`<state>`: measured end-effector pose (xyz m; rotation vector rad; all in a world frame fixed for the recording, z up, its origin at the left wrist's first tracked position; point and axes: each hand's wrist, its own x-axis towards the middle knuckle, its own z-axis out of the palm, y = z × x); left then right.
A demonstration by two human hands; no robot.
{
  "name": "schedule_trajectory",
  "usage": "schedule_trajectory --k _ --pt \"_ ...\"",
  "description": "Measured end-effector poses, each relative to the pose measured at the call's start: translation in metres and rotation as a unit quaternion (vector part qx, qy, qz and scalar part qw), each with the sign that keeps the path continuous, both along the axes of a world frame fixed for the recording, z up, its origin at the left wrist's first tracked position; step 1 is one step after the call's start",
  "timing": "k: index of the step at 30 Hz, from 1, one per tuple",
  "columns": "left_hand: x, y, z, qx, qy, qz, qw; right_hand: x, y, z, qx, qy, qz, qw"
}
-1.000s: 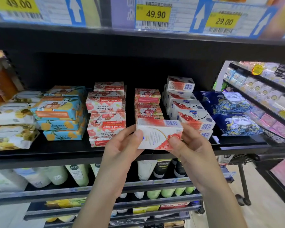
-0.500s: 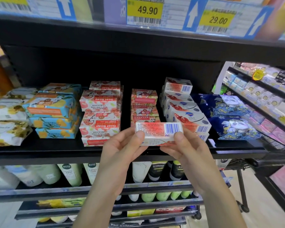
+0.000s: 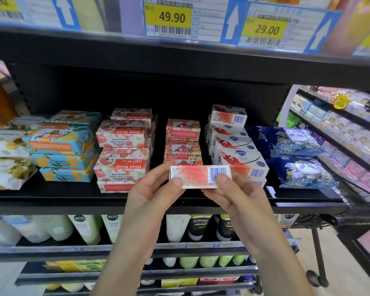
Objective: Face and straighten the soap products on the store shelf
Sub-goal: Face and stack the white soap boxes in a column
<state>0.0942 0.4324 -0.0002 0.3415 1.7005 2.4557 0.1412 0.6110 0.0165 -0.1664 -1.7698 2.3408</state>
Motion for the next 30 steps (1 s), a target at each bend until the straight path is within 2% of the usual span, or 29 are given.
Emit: schedule_trajectory --k 4,12,17,21,24,27,30 --pt "0.002 -0.001 0.002 -0.032 0.005 0.004 0.999 0.001 0.004 -0.003 -0.015 0.014 0.007 1.0" --pt "0.006 0.0 0.009 0.053 -0.04 -0.044 0.997 0.003 0.018 -0.003 0.054 0.098 0.027 0.993" --pt "0.006 0.001 0.011 0.037 -0.047 -0.036 0.998 0.002 0.023 -0.005 0.074 0.13 0.069 0.986" --pt "0.006 0.0 0.009 0.048 -0.057 -0.011 0.997 0.002 0.021 -0.003 0.167 0.14 0.064 0.974" --pt "0.007 -0.002 0.006 0.046 -0.046 0.013 0.998 0.004 0.019 0.004 0.334 0.138 0.02 0.932" --pt "0.007 -0.001 0.003 0.034 -0.028 0.032 0.999 0.001 0.017 0.014 0.54 0.141 -0.017 0.83" --pt "0.006 -0.001 0.0 0.032 -0.017 0.04 0.999 -0.01 0.013 0.018 0.637 0.159 -0.006 0.754"
